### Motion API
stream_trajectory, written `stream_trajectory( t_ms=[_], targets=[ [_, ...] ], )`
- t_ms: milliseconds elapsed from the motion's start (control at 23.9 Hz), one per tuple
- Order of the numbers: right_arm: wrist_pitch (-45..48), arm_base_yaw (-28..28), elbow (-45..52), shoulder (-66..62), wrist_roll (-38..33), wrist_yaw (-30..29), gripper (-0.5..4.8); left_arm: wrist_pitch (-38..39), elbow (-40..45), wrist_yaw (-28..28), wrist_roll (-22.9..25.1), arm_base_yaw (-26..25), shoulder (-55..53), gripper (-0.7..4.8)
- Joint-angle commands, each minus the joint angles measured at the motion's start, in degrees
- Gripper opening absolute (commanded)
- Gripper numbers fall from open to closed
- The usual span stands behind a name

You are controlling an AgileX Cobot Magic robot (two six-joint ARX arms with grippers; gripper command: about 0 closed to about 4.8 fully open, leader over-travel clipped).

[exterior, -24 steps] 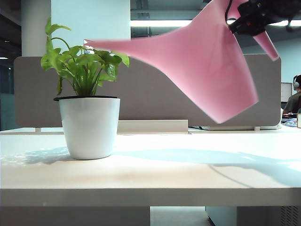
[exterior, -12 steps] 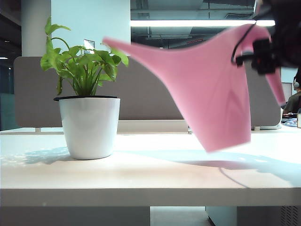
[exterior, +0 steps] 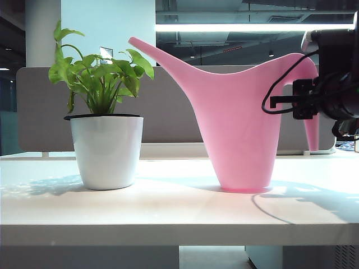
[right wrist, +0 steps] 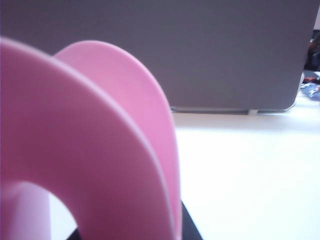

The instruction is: Pick up the watering can from the table, water the potted plant, and put the can back.

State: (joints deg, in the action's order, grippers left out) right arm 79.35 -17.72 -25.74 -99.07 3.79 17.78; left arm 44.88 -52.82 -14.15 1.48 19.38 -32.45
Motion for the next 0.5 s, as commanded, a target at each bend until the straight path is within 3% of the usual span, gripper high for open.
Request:
stream_trajectory(
  t_ms=[42,251,503],
  targets=[
    [1.36,-0.13,-0.20,-1.20,-0.90,-2.54,-0.05,-0.39,-0.17,-0.04,0.04,-0.07,0.04,0.03],
    [1.36,-0.13,-0.11,-1.57,-0.85,-2.91,0.41,-0.39,-0.17,-0.04,0.04,-0.07,0.04,0.03],
    [1.31,-0.13,0.79,-1.46,-0.66,-2.89,2.46,-0.39,-0.17,-0.07,0.04,-0.07,0.04,0.03]
  ],
)
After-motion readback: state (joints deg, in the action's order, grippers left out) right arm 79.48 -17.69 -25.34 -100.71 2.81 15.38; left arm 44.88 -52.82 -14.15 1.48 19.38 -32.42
